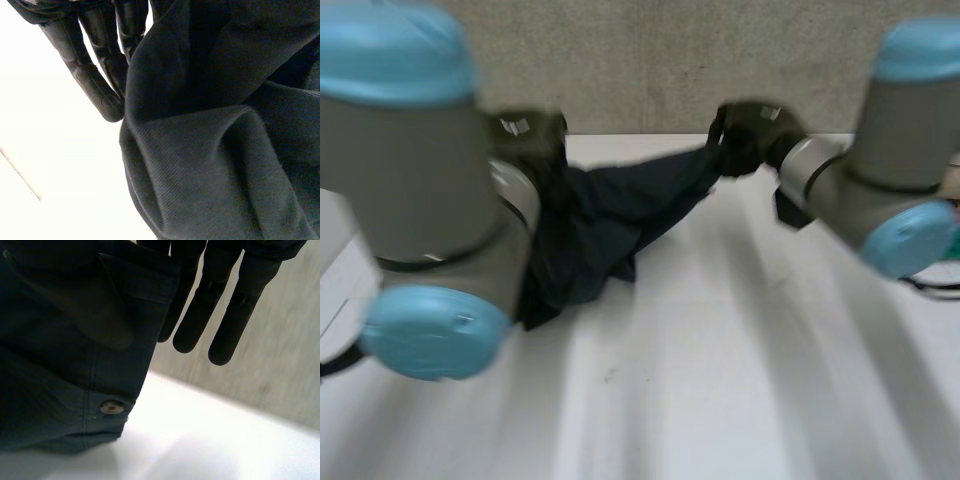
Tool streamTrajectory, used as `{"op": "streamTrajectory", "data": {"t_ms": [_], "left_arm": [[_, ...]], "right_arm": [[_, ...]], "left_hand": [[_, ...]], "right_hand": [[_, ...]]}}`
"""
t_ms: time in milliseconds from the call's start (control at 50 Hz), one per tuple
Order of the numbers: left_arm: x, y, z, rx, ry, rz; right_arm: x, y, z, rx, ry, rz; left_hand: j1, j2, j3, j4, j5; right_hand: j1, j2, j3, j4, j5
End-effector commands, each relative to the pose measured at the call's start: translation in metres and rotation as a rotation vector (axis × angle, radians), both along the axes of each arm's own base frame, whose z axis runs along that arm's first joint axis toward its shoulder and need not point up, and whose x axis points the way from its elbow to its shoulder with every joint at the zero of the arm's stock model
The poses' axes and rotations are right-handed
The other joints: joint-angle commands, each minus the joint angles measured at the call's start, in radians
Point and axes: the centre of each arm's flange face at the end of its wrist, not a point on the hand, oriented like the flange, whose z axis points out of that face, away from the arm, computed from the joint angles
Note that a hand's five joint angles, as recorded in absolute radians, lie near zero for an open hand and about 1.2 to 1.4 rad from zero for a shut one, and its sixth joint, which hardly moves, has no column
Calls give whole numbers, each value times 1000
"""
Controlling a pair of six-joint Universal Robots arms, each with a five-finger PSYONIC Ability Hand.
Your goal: Fold the laundry.
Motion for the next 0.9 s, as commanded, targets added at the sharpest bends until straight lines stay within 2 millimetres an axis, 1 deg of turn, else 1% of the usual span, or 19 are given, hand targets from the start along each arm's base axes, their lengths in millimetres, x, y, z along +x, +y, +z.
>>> {"op": "streamTrajectory", "data": {"t_ms": [20, 60, 160, 240, 300, 380, 400, 460, 520, 580, 620, 660, 680, 700, 720, 740, 780, 800, 900], "left_arm": [[35, 31, 91, -211, 91, -61], [46, 45, 115, -278, 107, -70], [62, 68, 149, -376, 145, -88], [63, 67, 155, -396, 153, -89], [56, 53, 150, -383, 139, -87], [42, 16, 133, -351, 112, -71], [36, -3, 125, -345, 104, -64], [24, -33, 108, -336, 85, -65], [-2, -83, 76, -354, 71, -88], [-15, -111, 53, -371, 63, -98], [-22, -139, 31, -395, 56, -102], [-22, -158, 15, -406, 49, -94], [-16, -176, 2, -412, 32, -65], [-14, -181, -5, -404, 22, -53], [-7, -191, -15, -386, -9, -3], [-2, -194, -20, -370, -26, 29], [5, -196, -26, -339, -51, 90], [16, -198, -28, -309, -67, 153], [31, -187, -20, -262, -86, 229]], "right_arm": [[-26, 54, 93, -269, 113, 78], [-34, 68, 117, -351, 125, 69], [-44, 78, 147, -450, 96, 34], [-45, 68, 146, -459, 93, 17], [-39, 54, 134, -429, 107, 1], [-36, 30, 111, -373, 130, -59], [-35, 21, 101, -351, 142, -84], [-31, 9, 85, -324, 156, -114], [-8, 5, 55, -285, 146, -104], [3, 0, 35, -256, 120, -114], [14, -5, 14, -228, 84, -130], [25, -6, 3, -229, 53, -107], [37, -4, -6, -242, 44, -63], [44, -2, -12, -249, 51, -32], [46, -1, -21, -240, 79, -3], [46, -1, -23, -237, 93, 5], [39, -5, -23, -232, 113, -3], [31, -8, -18, -230, 121, -19], [2, -29, -15, -207, 148, -83]], "left_hand": [[283, 207, 219, 205, 243], [283, 207, 219, 205, 243], [283, 207, 219, 205, 243], [283, 207, 219, 205, 243], [283, 207, 219, 205, 243], [283, 207, 219, 205, 243], [283, 207, 219, 205, 243], [283, 207, 219, 205, 243], [283, 207, 219, 205, 243], [283, 207, 219, 205, 243], [283, 207, 219, 205, 243], [18, -58, -46, -60, -22], [-443, -519, -507, -521, -483], [-596, -672, -660, -673, -635], [-856, -932, -920, -934, -896], [-939, -1014, -1003, -1016, -978], [-939, -1014, -1003, -1016, -978], [-939, -1014, -1003, -1016, -978], [-939, -1014, -1003, -1016, -978]], "right_hand": [[276, 221, 212, 203, 234], [276, 221, 212, 203, 234], [276, 221, 212, 203, 234], [276, 221, 212, 203, 234], [276, 221, 212, 203, 234], [276, 221, 212, 203, 234], [276, 221, 212, 203, 234], [276, 221, 212, 203, 234], [276, 221, 212, 203, 234], [276, 221, 212, 203, 234], [252, 197, 188, 179, 211], [-352, -407, -416, -425, -394], [-946, -1001, -1010, -1019, -987], [-946, -1001, -1010, -1019, -987], [-946, -1001, -1010, -1019, -987], [-946, -1001, -1010, -1019, -987], [-946, -1001, -1010, -1019, -987], [-946, -1001, -1010, -1019, -987], [-946, -1001, -1010, -1019, -987]]}}
